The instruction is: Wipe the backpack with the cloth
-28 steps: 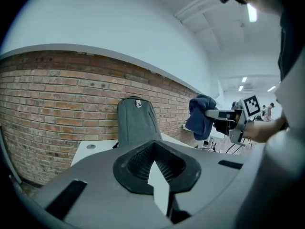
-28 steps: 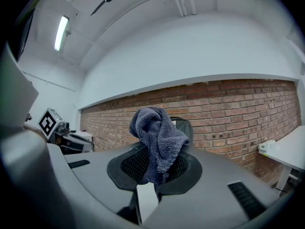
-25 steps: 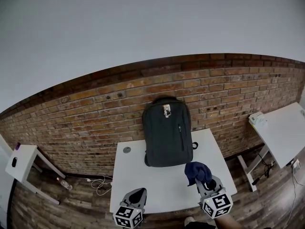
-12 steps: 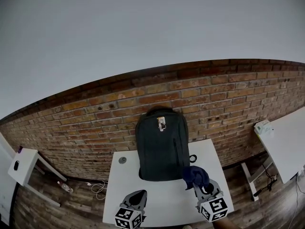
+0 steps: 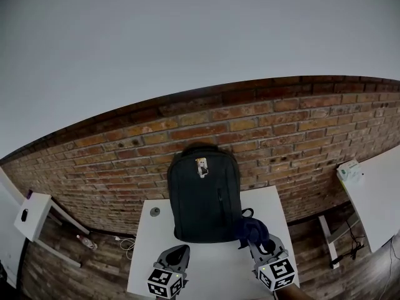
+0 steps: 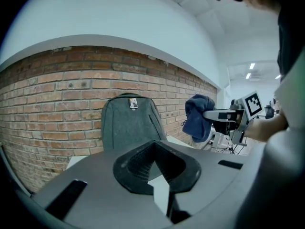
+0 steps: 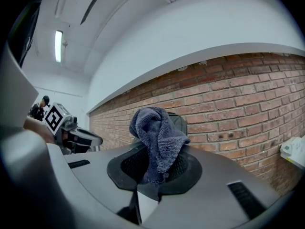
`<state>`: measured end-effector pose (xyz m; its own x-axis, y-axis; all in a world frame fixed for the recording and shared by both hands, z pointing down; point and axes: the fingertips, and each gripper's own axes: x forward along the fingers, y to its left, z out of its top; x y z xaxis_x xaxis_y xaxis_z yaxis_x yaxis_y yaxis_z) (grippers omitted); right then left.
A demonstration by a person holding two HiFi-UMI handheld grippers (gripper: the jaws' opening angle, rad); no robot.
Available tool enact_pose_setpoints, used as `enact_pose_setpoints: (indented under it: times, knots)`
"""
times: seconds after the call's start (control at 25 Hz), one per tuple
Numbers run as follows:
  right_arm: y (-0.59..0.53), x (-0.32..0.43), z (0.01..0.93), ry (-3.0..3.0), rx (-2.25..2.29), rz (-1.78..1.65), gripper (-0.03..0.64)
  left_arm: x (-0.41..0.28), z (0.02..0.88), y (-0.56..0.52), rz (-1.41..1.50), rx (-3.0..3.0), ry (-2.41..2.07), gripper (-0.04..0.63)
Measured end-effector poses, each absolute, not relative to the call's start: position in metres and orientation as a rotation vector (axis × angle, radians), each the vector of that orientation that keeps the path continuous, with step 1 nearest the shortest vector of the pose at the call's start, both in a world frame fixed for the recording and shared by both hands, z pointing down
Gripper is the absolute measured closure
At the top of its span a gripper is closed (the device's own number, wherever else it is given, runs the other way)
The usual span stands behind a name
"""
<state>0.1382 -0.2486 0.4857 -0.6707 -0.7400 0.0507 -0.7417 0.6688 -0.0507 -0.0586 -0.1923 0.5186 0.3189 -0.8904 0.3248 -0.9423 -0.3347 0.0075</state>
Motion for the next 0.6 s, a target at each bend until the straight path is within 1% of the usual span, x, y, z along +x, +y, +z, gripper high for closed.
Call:
enact_pose_setpoints:
  times: [0.32,0.6]
  knots:
    - [-0.261,0.132,0.491,-2.835,1.240,0.111,0.563,-0.065,0.525,-0.198,0.385,2.359,-1.677,0.614]
    - [-0.287,0.134,0.486,-2.760,1.303,0.000,0.563,-0.076,0.525,-0.199,0.386,2.403,-1.636,0.614]
